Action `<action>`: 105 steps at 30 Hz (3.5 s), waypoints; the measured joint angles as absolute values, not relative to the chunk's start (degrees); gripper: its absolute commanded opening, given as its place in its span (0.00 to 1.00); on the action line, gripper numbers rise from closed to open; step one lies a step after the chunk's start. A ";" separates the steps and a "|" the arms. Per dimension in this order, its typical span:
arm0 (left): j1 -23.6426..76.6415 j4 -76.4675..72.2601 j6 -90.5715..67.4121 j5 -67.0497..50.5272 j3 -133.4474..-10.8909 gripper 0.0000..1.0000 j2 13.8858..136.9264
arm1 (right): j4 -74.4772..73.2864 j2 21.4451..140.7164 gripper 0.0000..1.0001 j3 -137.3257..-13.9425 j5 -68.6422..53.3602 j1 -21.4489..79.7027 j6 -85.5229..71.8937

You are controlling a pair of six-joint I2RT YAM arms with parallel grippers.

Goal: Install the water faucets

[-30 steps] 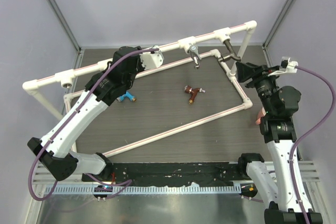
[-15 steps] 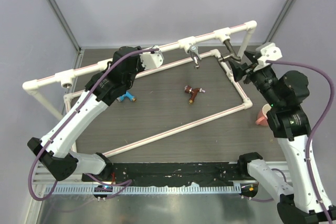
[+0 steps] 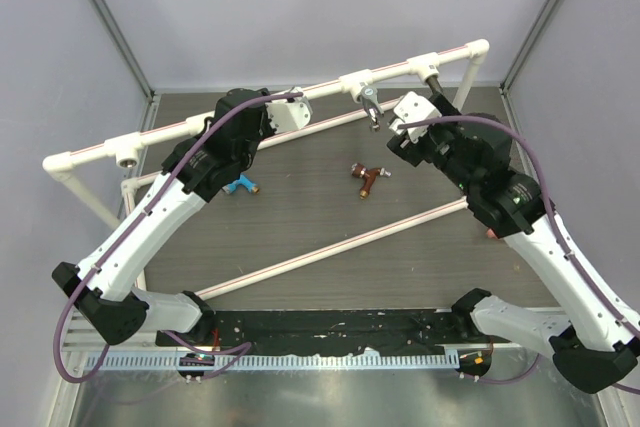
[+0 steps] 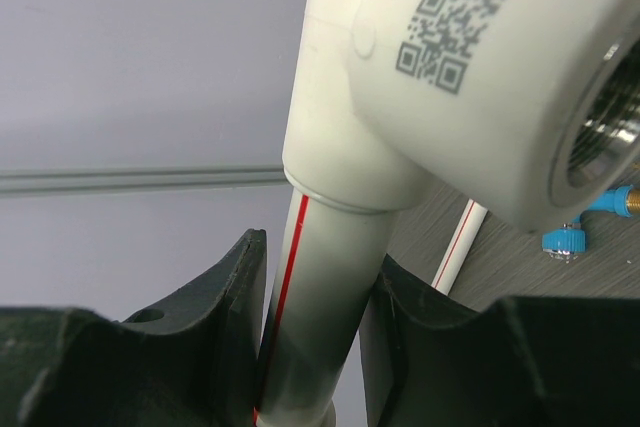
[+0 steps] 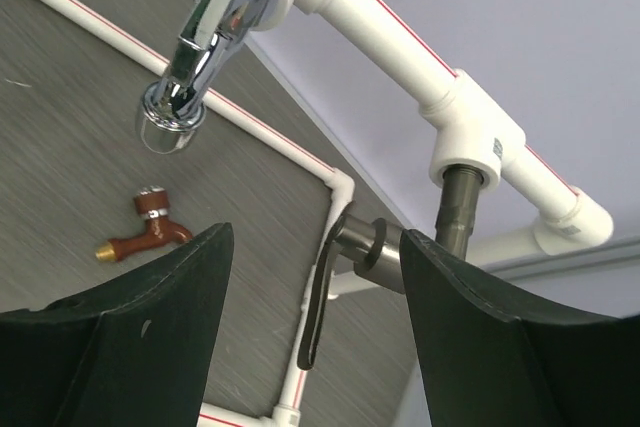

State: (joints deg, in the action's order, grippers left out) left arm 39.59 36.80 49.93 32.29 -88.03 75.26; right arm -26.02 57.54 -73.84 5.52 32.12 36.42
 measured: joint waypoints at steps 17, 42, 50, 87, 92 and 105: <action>39.59 36.77 49.93 32.32 -88.03 0.00 75.26 | -18.04 61.54 0.73 -70.30 29.28 36.71 52.36; 39.90 35.51 50.17 31.86 -88.03 0.00 75.66 | 1.76 61.08 0.73 -65.71 30.50 29.32 45.52; 40.53 33.98 50.59 31.00 -88.01 0.00 76.36 | 1.06 57.89 0.72 -65.10 19.05 19.22 25.02; 40.12 34.52 50.61 31.88 -87.92 0.00 76.23 | 8.91 59.88 0.73 -55.86 -9.89 -4.38 -19.86; 39.35 36.34 50.17 33.04 -87.92 0.00 75.44 | 13.78 60.16 0.73 -53.60 -17.32 -4.91 -25.61; 39.42 37.15 49.89 32.84 -87.81 0.00 74.83 | 6.04 53.65 0.73 -53.78 -9.89 -2.66 -18.46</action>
